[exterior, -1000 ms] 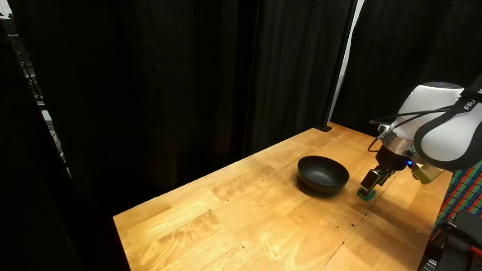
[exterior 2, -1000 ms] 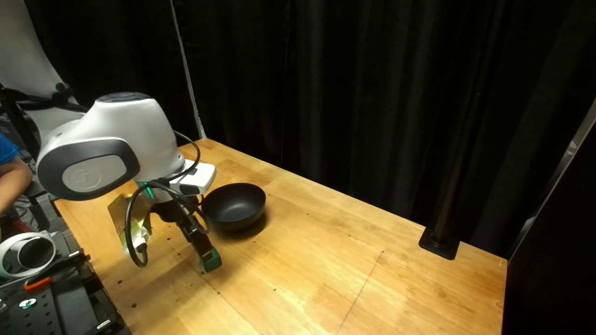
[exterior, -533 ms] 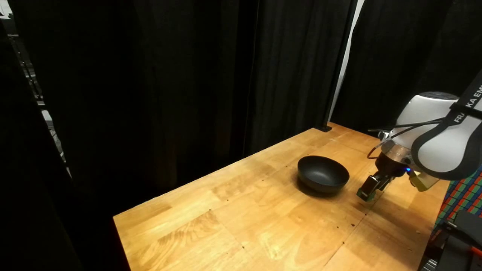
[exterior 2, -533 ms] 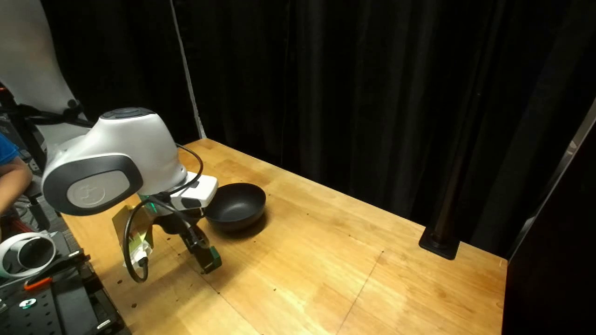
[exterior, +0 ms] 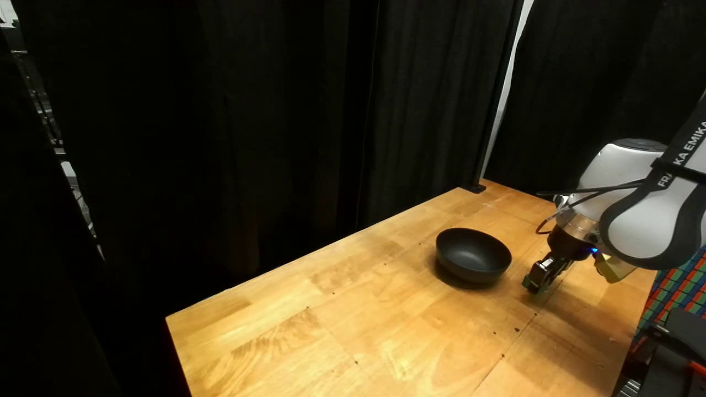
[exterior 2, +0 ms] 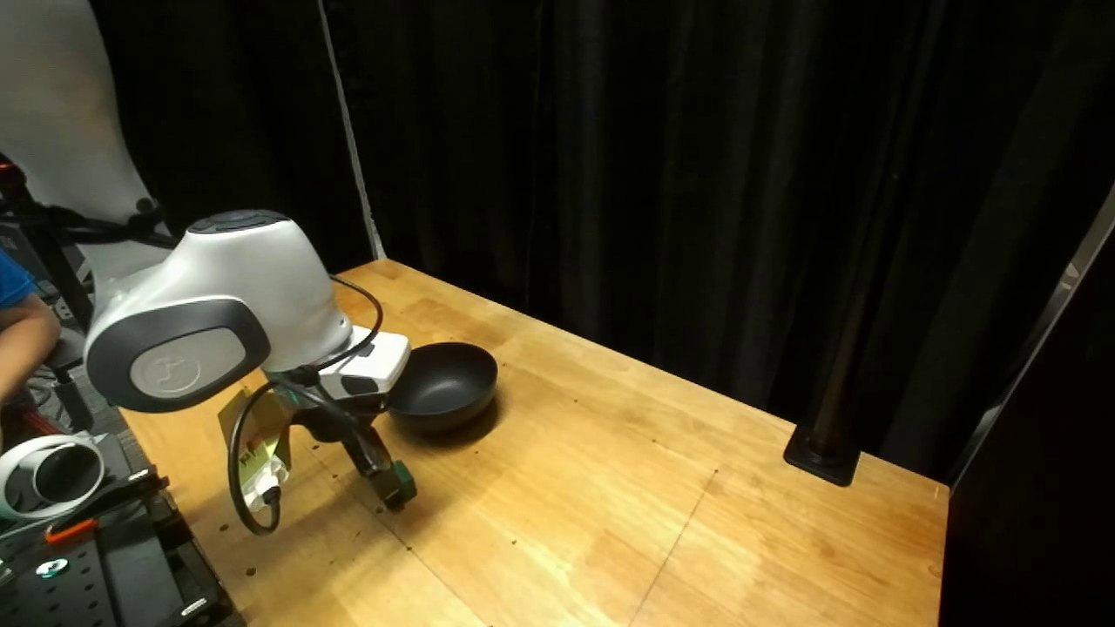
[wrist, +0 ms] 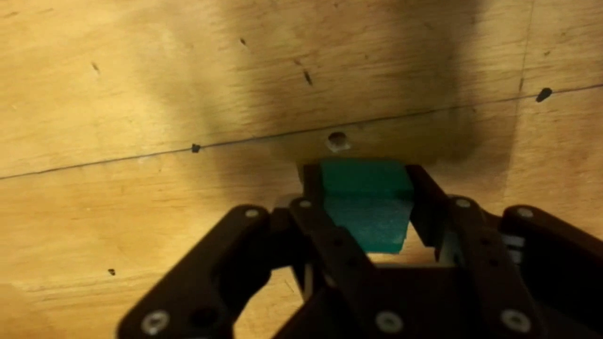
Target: Put the green block in the black bowl
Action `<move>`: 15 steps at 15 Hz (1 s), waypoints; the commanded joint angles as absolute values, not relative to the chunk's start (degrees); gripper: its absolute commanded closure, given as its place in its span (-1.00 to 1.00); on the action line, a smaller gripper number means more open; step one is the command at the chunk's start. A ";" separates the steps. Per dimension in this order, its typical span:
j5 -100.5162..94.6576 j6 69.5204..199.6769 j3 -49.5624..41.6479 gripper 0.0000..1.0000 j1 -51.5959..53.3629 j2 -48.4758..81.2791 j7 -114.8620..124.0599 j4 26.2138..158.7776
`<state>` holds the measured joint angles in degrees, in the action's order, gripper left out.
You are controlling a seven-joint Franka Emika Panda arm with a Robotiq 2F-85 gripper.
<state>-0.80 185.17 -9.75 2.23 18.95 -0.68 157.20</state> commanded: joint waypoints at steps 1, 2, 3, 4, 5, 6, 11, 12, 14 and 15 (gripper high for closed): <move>0.73 186.73 -14.57 0.57 7.07 18.84 -0.51 156.90; 0.81 184.40 -17.45 0.57 9.64 16.55 -1.03 157.04; 0.98 183.81 -22.03 0.57 13.69 14.97 -1.47 157.47; 1.04 182.12 -26.37 0.57 17.26 12.56 -1.75 157.70; 0.86 181.99 -31.05 0.57 21.33 11.93 -1.52 157.46; 0.52 181.68 -35.31 0.57 25.21 11.18 -1.46 156.98; 0.42 173.03 -39.71 0.57 33.17 2.62 1.99 156.20; 1.77 171.87 -37.82 0.57 33.44 1.40 3.08 156.18; 4.75 171.91 -35.38 0.57 34.59 -0.37 4.37 156.34; 4.30 172.58 -25.43 0.57 25.92 -1.13 6.07 156.17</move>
